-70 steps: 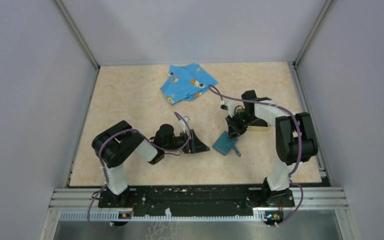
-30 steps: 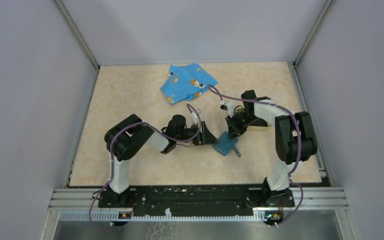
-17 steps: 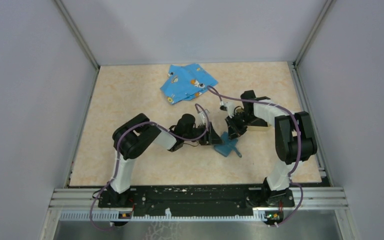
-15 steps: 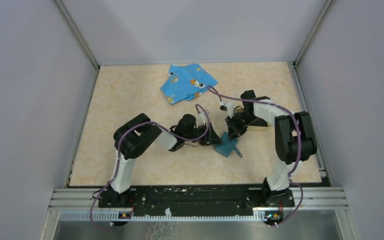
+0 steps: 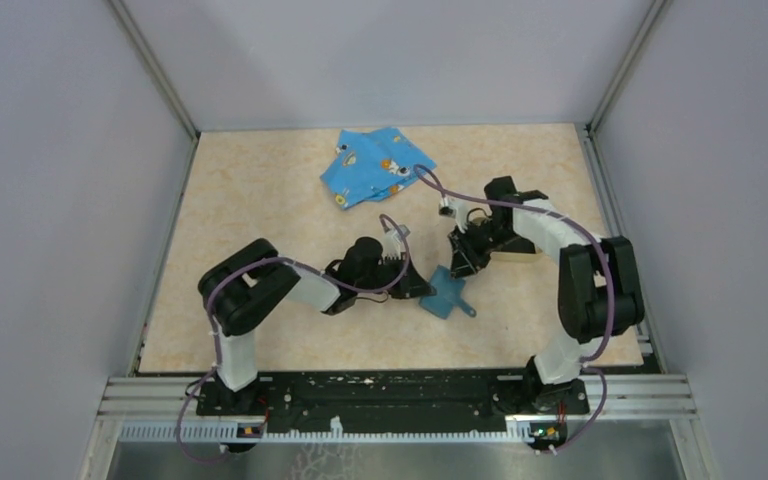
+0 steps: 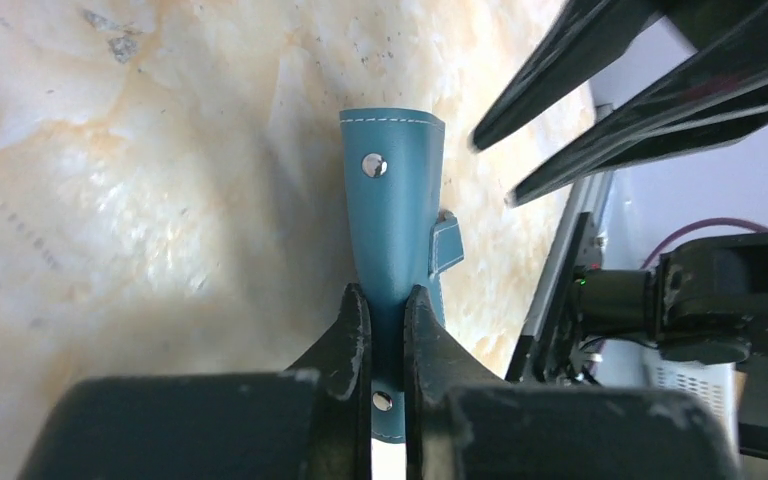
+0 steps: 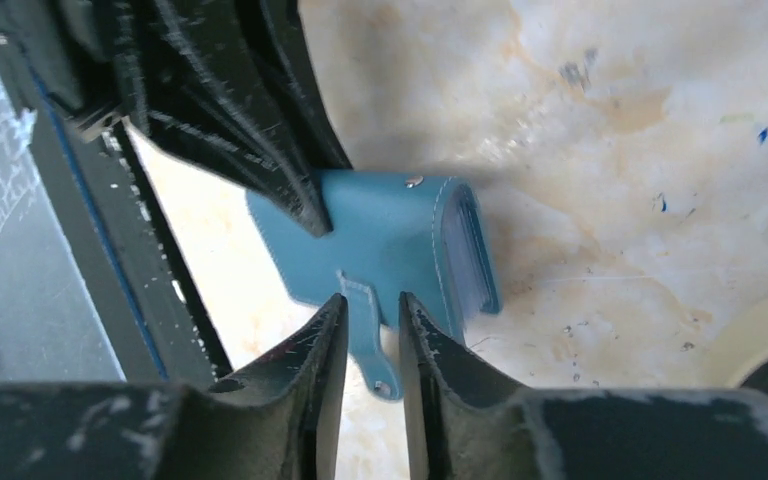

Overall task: Put the credit cards into the card holder
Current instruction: Close the card holder at the center of the board.

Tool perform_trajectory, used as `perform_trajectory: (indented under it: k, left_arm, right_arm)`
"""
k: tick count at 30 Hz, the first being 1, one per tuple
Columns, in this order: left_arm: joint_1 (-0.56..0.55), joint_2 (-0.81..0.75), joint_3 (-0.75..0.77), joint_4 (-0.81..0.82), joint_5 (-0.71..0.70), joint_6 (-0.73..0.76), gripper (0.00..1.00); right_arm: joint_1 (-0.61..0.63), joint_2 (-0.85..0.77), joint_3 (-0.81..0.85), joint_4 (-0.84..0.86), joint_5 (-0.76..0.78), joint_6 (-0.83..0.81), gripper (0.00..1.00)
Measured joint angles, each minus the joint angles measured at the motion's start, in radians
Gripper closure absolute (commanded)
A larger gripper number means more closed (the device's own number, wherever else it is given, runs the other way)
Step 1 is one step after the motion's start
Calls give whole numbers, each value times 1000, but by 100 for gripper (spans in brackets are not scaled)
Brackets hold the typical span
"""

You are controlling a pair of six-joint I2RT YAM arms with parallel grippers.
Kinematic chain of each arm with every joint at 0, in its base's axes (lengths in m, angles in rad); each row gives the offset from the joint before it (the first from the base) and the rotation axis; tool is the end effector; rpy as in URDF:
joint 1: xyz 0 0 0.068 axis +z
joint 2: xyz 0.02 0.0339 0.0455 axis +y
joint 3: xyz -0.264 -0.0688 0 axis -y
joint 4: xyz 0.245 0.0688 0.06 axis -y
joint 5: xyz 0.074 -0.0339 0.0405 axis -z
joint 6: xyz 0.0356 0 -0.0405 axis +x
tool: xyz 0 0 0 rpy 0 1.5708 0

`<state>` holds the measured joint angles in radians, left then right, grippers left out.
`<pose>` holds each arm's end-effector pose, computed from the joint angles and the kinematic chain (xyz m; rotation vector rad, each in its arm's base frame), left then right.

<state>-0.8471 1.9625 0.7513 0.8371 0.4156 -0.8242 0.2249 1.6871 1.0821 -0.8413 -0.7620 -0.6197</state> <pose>0.2292 -0.2811 0.1103 0.3428 2.2052 -1.4294 0.2857 0.0906 0.1867 -1.1650 2.4287 1.0248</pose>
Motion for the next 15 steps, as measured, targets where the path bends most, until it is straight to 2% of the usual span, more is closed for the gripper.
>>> perform_trajectory:
  k: [5,8,15]
  left_arm:
    - [-15,-203,-58,-200,-150,183,100]
    - [-42,-310,-47,-358,-290,315,100]
    - [-159,-346,188,-806,-753,549,100]
  right_arm:
    - [-54,-185,0,-1,-114,-24,69]
    - [-110,-283,-1,34,-158,-3,68]
    - [-185,-410,-62,204,-103,125,65]
